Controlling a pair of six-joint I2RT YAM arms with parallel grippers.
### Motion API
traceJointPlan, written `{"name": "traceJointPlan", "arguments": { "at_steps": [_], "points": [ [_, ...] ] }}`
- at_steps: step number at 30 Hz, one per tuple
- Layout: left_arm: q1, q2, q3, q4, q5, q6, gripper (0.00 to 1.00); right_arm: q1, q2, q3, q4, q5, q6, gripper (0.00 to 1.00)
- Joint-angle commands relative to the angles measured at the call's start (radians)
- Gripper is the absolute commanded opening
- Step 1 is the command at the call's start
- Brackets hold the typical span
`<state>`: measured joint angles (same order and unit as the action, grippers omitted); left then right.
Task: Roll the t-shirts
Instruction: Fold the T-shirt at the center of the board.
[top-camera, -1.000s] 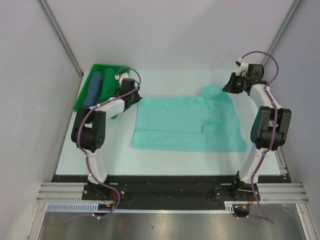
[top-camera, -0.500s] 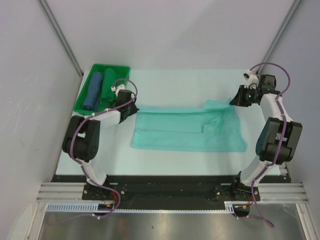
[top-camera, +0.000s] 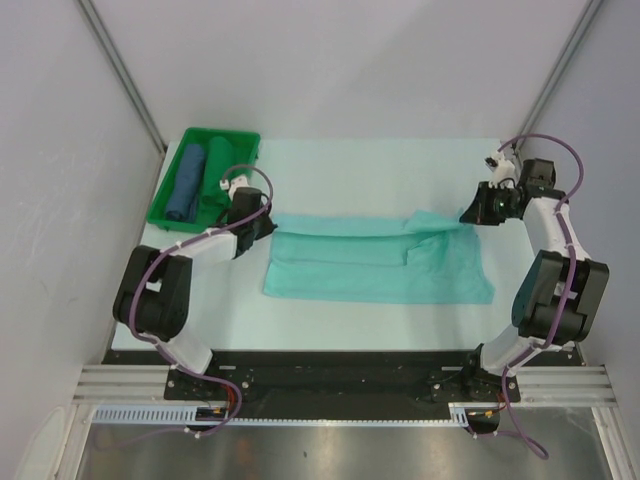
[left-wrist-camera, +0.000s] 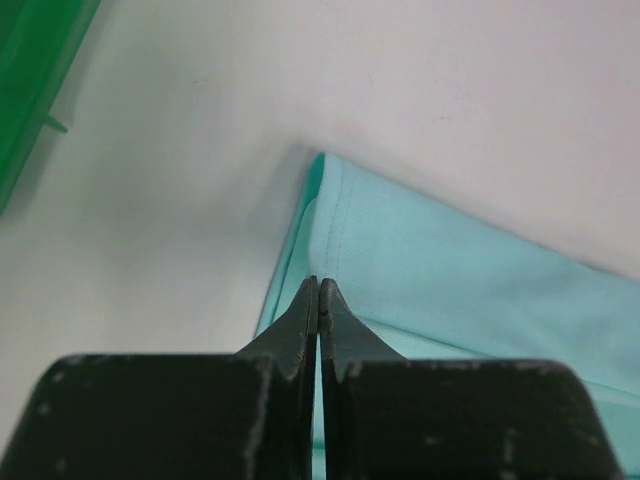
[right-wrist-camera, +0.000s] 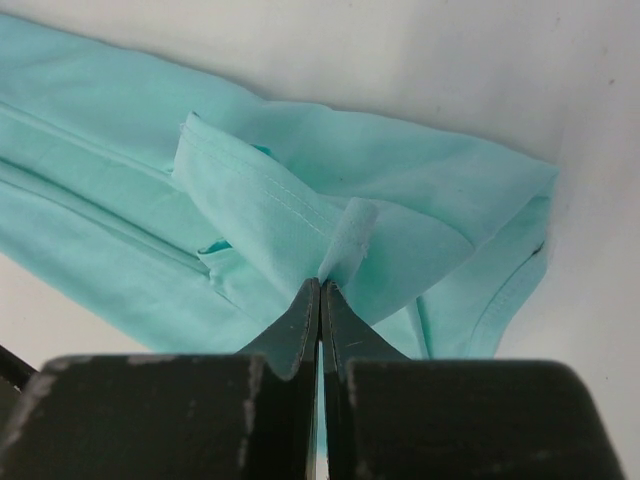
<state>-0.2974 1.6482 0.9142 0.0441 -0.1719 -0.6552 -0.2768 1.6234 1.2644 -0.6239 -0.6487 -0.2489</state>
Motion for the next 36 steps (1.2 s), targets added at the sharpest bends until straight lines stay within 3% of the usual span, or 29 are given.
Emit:
{"name": "traceJointPlan", "arguments": {
  "at_steps": [1, 36],
  "points": [
    [-0.009, -0.082, -0.050, 0.023, -0.026, -0.027, 0.00, -0.015, -0.069, -0.017, -0.008, -0.008, -0.032, 0.00],
    [-0.031, -0.241, -0.187, 0.017, -0.015, -0.058, 0.00, -0.070, -0.165, -0.069, -0.025, -0.020, -0.070, 0.00]
  ]
}}
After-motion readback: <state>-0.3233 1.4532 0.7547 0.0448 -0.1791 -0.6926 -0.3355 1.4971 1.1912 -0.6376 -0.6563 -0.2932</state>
